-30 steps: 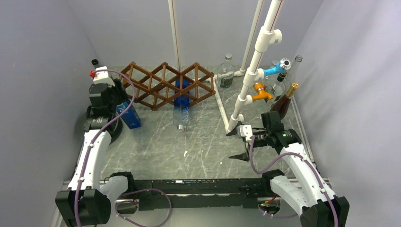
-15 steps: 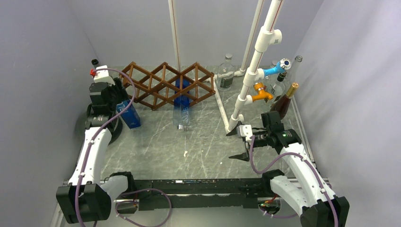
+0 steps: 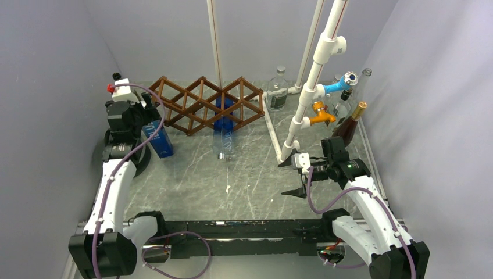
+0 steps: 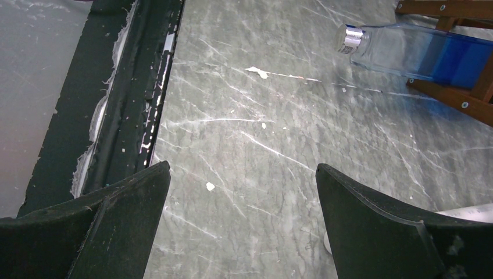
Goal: Take the wine bottle off the wine rack
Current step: Place the wine bottle at the center of the board.
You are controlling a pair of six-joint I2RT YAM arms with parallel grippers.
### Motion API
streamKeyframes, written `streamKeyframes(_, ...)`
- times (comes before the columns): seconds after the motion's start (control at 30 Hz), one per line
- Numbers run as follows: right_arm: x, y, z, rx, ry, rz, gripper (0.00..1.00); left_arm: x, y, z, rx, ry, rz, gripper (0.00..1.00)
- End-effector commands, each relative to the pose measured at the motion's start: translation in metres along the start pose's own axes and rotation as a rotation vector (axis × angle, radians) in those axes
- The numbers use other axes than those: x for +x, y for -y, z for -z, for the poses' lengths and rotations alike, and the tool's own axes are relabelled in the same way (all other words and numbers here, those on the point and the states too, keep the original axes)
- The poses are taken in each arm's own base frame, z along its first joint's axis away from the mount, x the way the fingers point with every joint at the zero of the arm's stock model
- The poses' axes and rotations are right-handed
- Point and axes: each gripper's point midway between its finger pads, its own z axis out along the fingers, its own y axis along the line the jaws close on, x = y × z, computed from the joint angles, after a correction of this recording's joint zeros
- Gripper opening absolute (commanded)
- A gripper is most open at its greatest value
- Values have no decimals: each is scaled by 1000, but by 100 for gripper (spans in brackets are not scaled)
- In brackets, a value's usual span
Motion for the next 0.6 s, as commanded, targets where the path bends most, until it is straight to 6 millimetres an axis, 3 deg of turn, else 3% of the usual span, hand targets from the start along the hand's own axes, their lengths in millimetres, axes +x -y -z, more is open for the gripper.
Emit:
streamKeyframes(0.0,-7,4,1,6,17,51,99,-51,6,13,22,135,27,88)
streamKeyframes(0.27,-7,4,1,7,15,53,99,-66,14,32,64,150,50,99)
streamKeyframes(0.57,-7,4,2,9,14,56,99,-78,34,69,190,175,101,100)
